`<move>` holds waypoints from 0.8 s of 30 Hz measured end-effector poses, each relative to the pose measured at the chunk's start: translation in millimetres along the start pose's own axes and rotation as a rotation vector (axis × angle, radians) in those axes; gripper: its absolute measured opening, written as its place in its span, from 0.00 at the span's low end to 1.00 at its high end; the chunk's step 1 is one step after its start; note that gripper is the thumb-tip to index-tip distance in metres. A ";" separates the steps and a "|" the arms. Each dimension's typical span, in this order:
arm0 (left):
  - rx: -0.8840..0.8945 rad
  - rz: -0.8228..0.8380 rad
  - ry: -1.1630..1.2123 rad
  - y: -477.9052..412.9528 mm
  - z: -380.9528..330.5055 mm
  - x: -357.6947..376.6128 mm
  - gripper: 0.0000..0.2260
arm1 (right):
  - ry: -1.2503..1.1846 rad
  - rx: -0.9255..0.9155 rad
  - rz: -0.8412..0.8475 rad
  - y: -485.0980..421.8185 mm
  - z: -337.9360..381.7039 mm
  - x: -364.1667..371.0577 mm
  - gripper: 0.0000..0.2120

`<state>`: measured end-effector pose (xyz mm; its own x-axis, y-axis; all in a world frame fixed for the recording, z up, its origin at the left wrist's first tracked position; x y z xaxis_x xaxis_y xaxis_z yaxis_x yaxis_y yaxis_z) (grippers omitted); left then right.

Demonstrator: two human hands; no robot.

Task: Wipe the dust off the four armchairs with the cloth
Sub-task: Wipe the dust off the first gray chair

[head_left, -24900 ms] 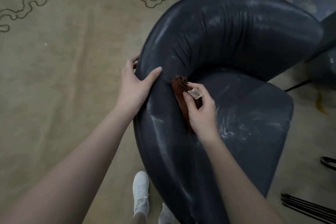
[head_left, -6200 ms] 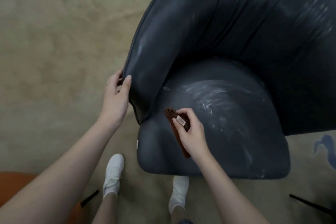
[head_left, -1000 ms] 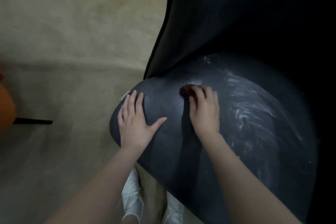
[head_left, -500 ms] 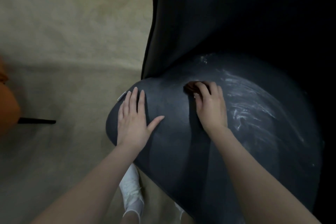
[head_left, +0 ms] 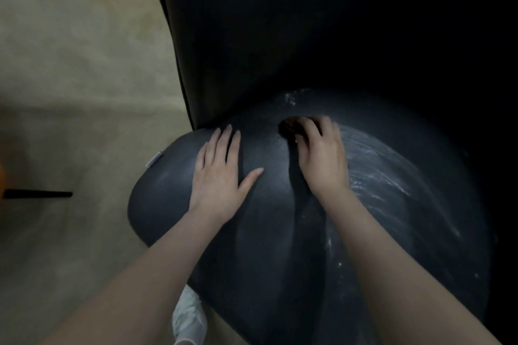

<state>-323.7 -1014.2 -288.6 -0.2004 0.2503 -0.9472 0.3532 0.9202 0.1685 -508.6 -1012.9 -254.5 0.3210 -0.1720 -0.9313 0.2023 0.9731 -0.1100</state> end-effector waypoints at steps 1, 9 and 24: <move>-0.004 -0.002 -0.008 -2.5 -2.9 1.3 0.36 | -0.005 0.025 -0.013 5.4 -2.7 -2.9 0.14; -0.030 -0.028 -0.061 -7.6 -7.7 10.6 0.35 | -0.027 -0.275 0.081 4.0 49.9 17.2 0.17; -0.048 -0.066 0.021 -9.3 -3.6 10.8 0.36 | -0.091 -0.135 0.015 -5.8 28.4 11.7 0.14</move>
<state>-332.4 -1019.0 -299.5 -0.2410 0.1944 -0.9509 0.2945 0.9482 0.1192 -479.8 -1024.9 -254.9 0.4071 -0.1646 -0.8984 0.0728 0.9863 -0.1477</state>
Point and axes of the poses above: each hand's wrist, its own y-axis away from the middle knuckle, its own x-axis out of the palm, z = x × y, the point moved 7 cm from there along -y, towards the middle knuckle, and after that the axes turned 1 degree about -z, right-handed, at the moved point
